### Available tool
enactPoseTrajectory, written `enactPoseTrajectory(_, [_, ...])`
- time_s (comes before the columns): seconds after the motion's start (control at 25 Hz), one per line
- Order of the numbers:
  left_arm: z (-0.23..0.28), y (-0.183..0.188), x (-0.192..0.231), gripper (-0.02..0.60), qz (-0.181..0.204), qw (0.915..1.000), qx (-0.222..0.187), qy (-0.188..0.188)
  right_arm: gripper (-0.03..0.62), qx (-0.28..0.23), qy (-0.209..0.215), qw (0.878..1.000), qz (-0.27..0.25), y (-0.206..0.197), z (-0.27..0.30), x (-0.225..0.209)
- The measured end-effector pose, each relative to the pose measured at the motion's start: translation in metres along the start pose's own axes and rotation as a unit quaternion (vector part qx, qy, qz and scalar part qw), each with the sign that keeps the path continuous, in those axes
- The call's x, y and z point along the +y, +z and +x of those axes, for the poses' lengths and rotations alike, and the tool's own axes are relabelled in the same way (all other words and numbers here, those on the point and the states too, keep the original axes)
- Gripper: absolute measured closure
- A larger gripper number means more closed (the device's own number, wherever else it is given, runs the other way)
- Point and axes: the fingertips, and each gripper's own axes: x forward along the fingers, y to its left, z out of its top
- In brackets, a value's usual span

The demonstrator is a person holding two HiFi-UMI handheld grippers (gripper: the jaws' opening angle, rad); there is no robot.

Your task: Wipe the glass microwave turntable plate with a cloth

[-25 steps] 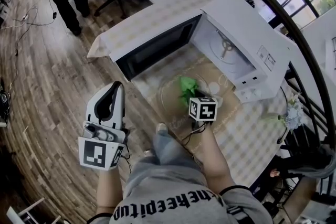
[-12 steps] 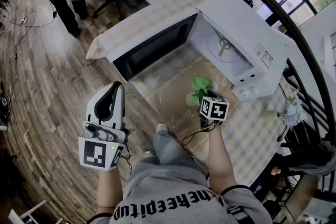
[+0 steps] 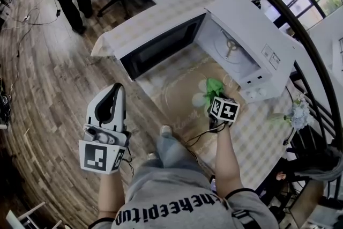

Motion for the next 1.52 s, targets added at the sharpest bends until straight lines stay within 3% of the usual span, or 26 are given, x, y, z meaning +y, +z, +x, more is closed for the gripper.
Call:
enactPoseTrajectory(0.12, [-0.003,0.001,-0.002,0.569,0.000,1.0000,0.000,-0.003,0.508,0.000,0.014,1.000,-0.004,0.003,-0.004,0.016])
enactPoseTrajectory(0.24, [-0.006,0.003,-0.003,0.569,-0.002,1.0000,-0.003,-0.005,0.508,-0.008,0.075,0.997,-0.004,0.004,-0.014,0.064])
enactPoseTrajectory(0.52, [-0.015,0.006,-0.003,0.569,-0.002,1.0000,-0.005,-0.005,0.508,0.014,0.194,0.978,-0.080,-0.026,-0.032,0.191])
enactPoseTrajectory(0.68, [-0.021,0.007,-0.004,0.569,0.001,1.0000,-0.004,-0.005,0.507,0.030,0.218,0.968,-0.122,-0.043,-0.029,0.233])
enactPoseTrajectory(1.08, [-0.033,0.014,0.004,0.569,0.005,0.9999,-0.008,0.005,0.508,0.028,0.203,0.971,-0.127,-0.048,-0.027,0.219])
enactPoseTrajectory(1.52, [-0.025,0.014,-0.011,0.569,0.002,0.9999,-0.009,-0.011,0.508,0.011,0.136,0.988,-0.068,-0.038,-0.023,0.131])
